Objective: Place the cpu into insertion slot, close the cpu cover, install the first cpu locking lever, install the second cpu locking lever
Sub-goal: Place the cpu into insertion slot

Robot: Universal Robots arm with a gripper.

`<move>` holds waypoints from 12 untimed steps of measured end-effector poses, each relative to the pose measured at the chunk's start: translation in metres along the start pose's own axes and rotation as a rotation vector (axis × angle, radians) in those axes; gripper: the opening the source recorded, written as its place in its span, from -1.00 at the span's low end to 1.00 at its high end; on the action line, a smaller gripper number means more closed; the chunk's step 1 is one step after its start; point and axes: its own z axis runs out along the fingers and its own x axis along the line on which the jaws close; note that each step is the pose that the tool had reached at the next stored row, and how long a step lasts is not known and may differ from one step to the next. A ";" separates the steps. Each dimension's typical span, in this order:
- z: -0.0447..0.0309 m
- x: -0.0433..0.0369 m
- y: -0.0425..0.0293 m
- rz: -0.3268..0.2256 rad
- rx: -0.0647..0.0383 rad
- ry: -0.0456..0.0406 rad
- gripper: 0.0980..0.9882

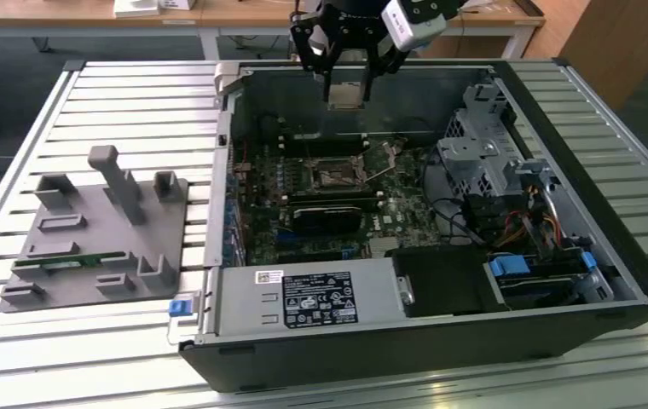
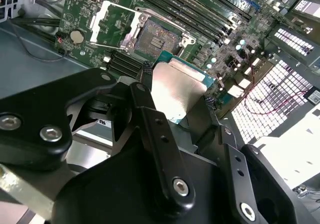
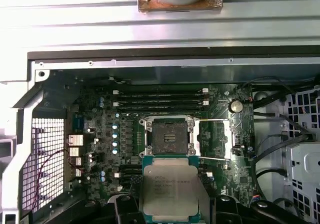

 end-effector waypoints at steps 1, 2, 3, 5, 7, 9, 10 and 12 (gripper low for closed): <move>0.0000 0.0000 0.0000 0.003 0.000 -0.0002 -0.04; 0.0000 0.0000 0.0000 0.005 0.000 -0.0005 -0.04; 0.0000 0.0000 0.0000 0.008 0.000 -0.0008 -0.04; 0.0001 0.0000 0.0001 0.020 0.000 -0.0018 -0.04; 0.0002 0.0000 0.0001 0.028 -0.001 -0.0025 -0.04; 0.0002 0.0000 0.0001 0.036 -0.001 -0.0032 -0.04; 0.0002 0.0000 0.0001 0.040 -0.001 -0.0036 -0.04; 0.0003 0.0000 0.0001 0.048 -0.001 -0.0043 -0.04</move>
